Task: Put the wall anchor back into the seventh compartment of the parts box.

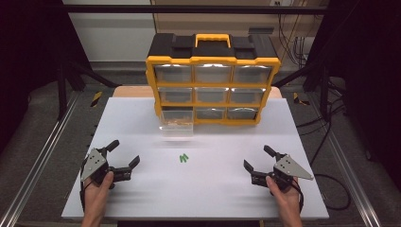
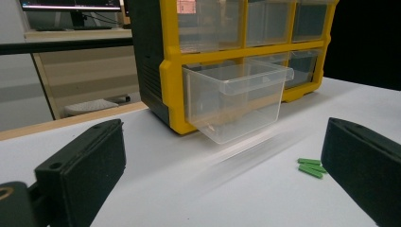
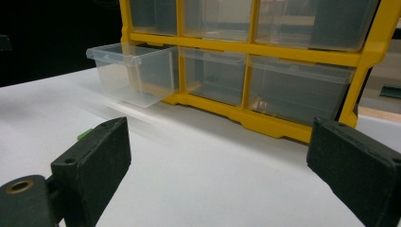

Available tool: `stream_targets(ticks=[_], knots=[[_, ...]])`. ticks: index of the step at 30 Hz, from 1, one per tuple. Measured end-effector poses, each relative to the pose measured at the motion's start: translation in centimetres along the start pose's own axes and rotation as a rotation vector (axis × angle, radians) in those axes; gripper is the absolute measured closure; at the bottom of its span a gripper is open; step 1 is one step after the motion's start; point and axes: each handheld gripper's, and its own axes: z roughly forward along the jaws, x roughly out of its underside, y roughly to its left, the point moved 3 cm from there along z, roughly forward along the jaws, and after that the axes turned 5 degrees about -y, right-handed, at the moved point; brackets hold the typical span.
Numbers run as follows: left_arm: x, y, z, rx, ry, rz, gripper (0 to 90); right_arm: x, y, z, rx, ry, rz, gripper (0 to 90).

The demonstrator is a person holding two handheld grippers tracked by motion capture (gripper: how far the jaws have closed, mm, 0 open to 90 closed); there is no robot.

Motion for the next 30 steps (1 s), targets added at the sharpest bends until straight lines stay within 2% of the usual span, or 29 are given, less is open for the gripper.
stream_targets(ticks=[3, 5, 10, 13, 15, 17, 18, 19, 21, 22, 23, 27, 30], knots=[[0.0, 0.0, 0.0, -0.002, 0.001, 0.004, 0.8, 0.0, 0.0, 0.0, -0.003, 0.010, 0.003, 7.5], [0.1, 0.1, 0.1, -0.007, 0.001, 0.012, 0.9, 0.2, 0.2, 0.0, -0.014, 0.036, 0.005, 7.9], [0.2, 0.2, 0.1, -0.011, 0.010, 0.018, 0.9, 0.3, 0.5, 0.3, -0.005, 0.072, -0.020, 7.1], [0.3, 0.2, 0.1, -0.015, 0.014, 0.021, 0.9, 0.0, 1.0, 0.9, 0.015, 0.155, -0.060, 10.0], [0.3, 0.3, 0.2, -0.017, 0.018, 0.024, 0.9, -0.1, 1.5, 1.2, -0.004, 0.175, -0.069, 9.4], [0.3, 0.3, 0.2, -0.016, 0.018, 0.024, 0.9, -0.2, 2.0, 1.7, -0.007, 0.213, -0.083, 9.2], [0.3, 0.3, 0.2, -0.016, 0.018, 0.027, 0.9, -0.2, 2.0, 1.7, -0.007, 0.213, -0.083, 9.2], [0.4, 0.4, 0.3, -0.018, 0.023, 0.030, 0.9, -0.2, 2.6, 2.2, -0.022, 0.246, -0.107, 8.7], [0.4, 0.4, 0.3, -0.018, 0.024, 0.029, 0.9, -0.2, 2.9, 2.5, -0.027, 0.265, -0.106, 8.4], [0.4, 0.4, 0.3, -0.016, 0.026, 0.029, 0.9, -0.3, 3.4, 3.1, -0.027, 0.319, -0.111, 8.2], [0.4, 0.4, 0.3, -0.016, 0.026, 0.029, 0.9, -0.3, 3.4, 3.1, -0.027, 0.319, -0.111, 8.2], [0.5, 0.3, 0.4, -0.011, 0.032, 0.032, 1.0, -0.5, 4.6, 4.9, -0.054, 0.435, -0.144, 8.2], [0.6, 0.1, 0.6, -0.004, 0.036, 0.034, 1.0, -0.6, 5.0, 5.7, -0.073, 0.457, -0.146, 8.3]])
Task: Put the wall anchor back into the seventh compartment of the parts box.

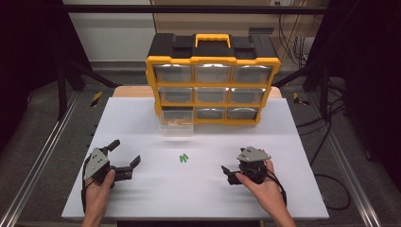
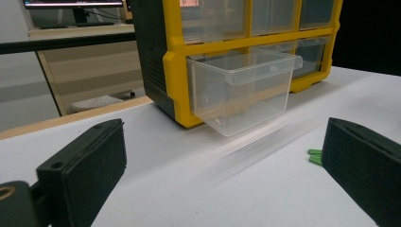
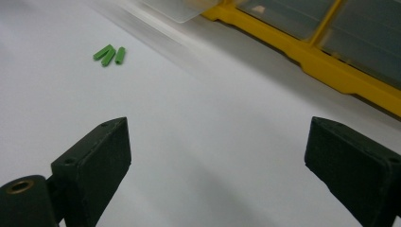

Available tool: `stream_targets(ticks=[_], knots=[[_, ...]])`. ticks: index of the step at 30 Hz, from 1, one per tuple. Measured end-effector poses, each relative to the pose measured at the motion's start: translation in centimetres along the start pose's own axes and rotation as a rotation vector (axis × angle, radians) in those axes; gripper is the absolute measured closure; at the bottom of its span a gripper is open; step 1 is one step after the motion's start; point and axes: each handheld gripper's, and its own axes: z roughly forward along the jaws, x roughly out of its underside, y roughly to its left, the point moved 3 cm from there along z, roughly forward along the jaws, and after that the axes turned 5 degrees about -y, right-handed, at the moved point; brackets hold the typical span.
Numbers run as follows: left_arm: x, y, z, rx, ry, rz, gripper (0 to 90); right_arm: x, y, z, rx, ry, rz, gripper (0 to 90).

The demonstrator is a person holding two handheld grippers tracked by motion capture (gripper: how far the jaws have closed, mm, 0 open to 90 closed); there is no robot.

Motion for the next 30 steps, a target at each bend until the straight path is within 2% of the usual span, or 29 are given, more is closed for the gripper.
stream_targets(ticks=[1, 3, 5, 9, 11, 16, 19, 24, 30], knots=[[0.0, -0.1, 0.0, 0.000, 0.003, 0.003, 1.0, -0.4, 0.3, 0.6, -0.026, 0.013, 0.007, 8.0], [0.0, -0.1, 0.1, 0.003, 0.003, 0.003, 1.0, -0.6, 0.4, 0.9, -0.031, 0.023, 0.007, 8.0], [0.1, -0.2, 0.1, 0.004, 0.006, 0.007, 1.0, -1.2, 0.6, 1.7, -0.048, 0.059, 0.013, 7.7], [0.1, -0.3, 0.2, 0.009, 0.012, 0.010, 1.0, -1.8, 0.8, 2.4, -0.059, 0.074, 0.013, 7.4], [0.1, -0.3, 0.3, 0.011, 0.016, 0.016, 1.0, -2.3, 1.2, 3.3, -0.089, 0.091, -0.002, 6.5], [0.1, -0.3, 0.3, 0.009, 0.016, 0.017, 1.0, -3.1, 1.7, 4.4, -0.091, 0.122, -0.024, 6.7], [0.2, -0.4, 0.3, 0.009, 0.022, 0.018, 1.0, -3.5, 1.8, 4.9, -0.093, 0.124, 0.005, 6.9], [0.2, -0.3, 0.3, 0.009, 0.019, 0.016, 1.0, -3.9, 2.4, 5.8, -0.098, 0.154, -0.003, 8.0], [0.2, -0.3, 0.2, 0.010, 0.017, 0.014, 1.0, -4.4, 2.9, 6.7, -0.111, 0.157, 0.003, 9.5]])
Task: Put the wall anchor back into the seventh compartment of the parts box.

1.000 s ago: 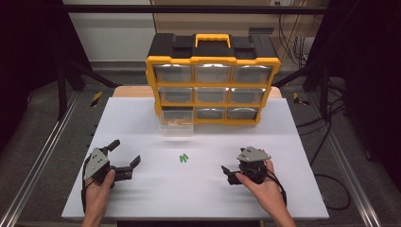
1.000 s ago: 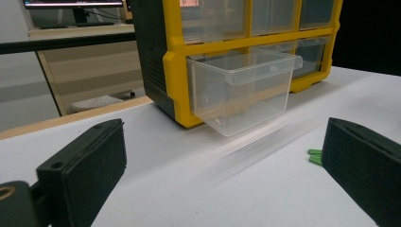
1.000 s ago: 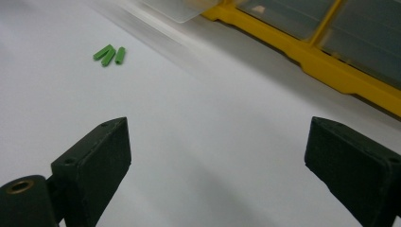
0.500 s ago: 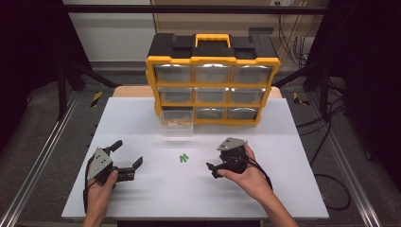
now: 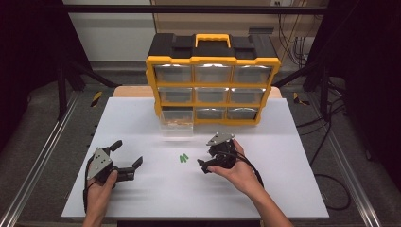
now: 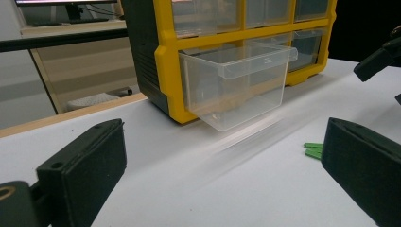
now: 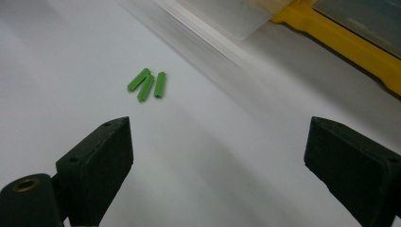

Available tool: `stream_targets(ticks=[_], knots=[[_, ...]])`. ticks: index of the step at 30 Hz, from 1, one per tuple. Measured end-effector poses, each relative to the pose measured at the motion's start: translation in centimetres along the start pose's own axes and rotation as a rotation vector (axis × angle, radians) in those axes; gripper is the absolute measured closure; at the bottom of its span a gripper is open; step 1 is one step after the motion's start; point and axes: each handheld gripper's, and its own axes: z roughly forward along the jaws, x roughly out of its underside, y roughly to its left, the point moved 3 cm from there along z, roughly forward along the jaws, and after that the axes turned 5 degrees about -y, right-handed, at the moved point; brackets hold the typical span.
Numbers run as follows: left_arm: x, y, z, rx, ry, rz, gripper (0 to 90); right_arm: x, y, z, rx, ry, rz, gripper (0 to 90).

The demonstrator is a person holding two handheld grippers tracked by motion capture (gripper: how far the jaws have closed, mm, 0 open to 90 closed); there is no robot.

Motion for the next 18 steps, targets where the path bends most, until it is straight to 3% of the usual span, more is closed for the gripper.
stream_targets(ticks=[11, 18], knots=[[0.0, 0.1, 0.0, 0.000, 0.000, -0.001, 1.1, -0.6, 0.0, 1.1, -0.022, -0.001, 0.048, 11.3], [0.0, 0.1, 0.0, -0.002, -0.001, -0.002, 1.0, -1.0, 0.3, 1.4, -0.035, -0.014, 0.067, 19.4]])
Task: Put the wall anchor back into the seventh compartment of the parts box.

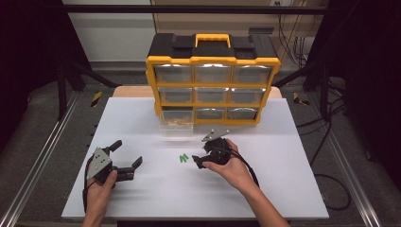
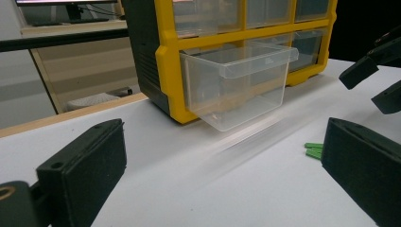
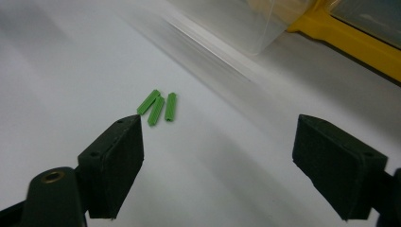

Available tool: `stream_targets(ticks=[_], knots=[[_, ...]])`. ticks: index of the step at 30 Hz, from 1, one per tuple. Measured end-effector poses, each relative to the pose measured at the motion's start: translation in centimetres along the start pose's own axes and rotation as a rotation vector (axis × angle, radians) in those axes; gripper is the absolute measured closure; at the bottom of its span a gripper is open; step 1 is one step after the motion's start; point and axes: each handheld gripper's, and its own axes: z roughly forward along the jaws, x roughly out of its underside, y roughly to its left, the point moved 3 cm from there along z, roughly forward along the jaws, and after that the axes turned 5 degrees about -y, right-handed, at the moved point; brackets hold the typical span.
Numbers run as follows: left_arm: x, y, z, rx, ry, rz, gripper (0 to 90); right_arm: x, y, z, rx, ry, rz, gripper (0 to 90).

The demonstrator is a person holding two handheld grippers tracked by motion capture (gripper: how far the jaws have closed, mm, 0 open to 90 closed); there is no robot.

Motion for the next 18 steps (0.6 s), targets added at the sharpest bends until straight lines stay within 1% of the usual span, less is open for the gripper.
stream_targets(ticks=[9, 10, 12, 14, 15, 16, 18], knots=[[0.0, 0.1, 0.0, 0.001, -0.002, -0.003, 1.0, -0.2, 0.5, 0.6, -0.004, -0.005, 0.011, 34.2], [0.0, 0.1, 0.0, 0.002, -0.004, -0.005, 1.0, -0.2, 0.6, 0.8, -0.007, -0.006, 0.026, 36.1], [0.0, 0.1, 0.0, 0.002, -0.004, -0.006, 1.0, -0.2, 0.8, 1.0, -0.012, -0.004, 0.036, 39.3], [0.0, 0.1, 0.0, 0.001, -0.004, -0.007, 1.0, -0.2, 0.9, 1.3, -0.028, -0.006, 0.055, 41.2], [0.0, 0.1, 0.0, 0.001, -0.004, -0.007, 1.0, -0.2, 0.9, 1.3, -0.028, -0.006, 0.055, 41.2], [0.0, 0.1, 0.0, 0.001, -0.004, -0.007, 1.0, -0.2, 1.1, 1.6, -0.044, -0.007, 0.072, 44.0], [0.0, 0.1, -0.1, 0.001, -0.004, -0.008, 1.0, -0.2, 1.3, 1.9, -0.044, -0.010, 0.075, 46.7]])
